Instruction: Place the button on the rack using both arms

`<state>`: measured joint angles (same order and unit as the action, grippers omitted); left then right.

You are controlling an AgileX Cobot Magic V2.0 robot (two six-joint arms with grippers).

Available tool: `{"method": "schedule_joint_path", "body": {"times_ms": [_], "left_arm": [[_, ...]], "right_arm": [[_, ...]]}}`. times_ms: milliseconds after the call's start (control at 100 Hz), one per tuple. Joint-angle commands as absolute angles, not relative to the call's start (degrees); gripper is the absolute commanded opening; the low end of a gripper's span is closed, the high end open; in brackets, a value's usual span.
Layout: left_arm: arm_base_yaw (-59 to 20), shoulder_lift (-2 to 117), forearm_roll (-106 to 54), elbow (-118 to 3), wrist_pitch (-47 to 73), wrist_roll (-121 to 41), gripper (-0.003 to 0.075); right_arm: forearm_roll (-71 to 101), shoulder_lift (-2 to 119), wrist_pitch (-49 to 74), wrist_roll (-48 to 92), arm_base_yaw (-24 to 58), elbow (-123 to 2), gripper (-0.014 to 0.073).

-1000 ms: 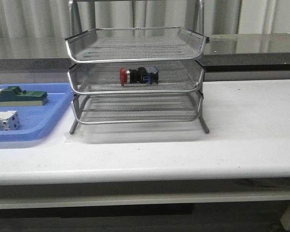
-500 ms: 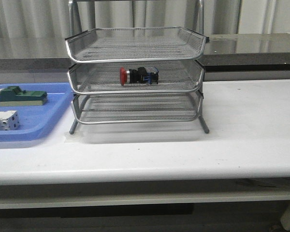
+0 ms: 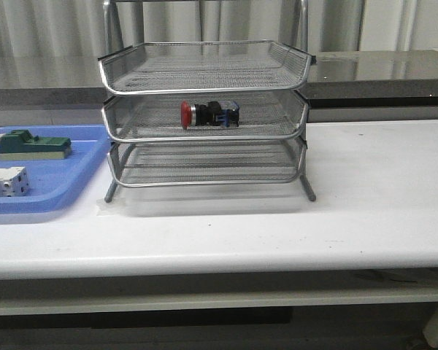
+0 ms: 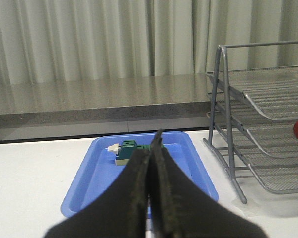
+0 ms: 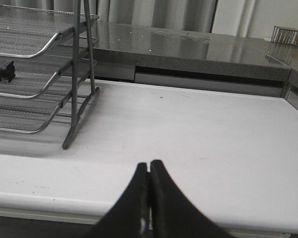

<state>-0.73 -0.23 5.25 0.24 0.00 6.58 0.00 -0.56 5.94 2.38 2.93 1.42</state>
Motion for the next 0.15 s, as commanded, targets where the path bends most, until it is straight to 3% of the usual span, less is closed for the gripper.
{"method": "schedule_joint_path", "body": {"times_ms": [0, 140], "left_arm": [[-0.74, -2.05, 4.72, 2.12, -4.38, 7.11, -0.002], [-0.74, -2.05, 4.72, 2.12, -4.38, 7.11, -0.002]], "right_arm": [[-0.63, -1.52, 1.27, 2.53, 2.52, 1.59, -0.0061], [-0.63, -1.52, 1.27, 2.53, 2.52, 1.59, -0.0061]]}}
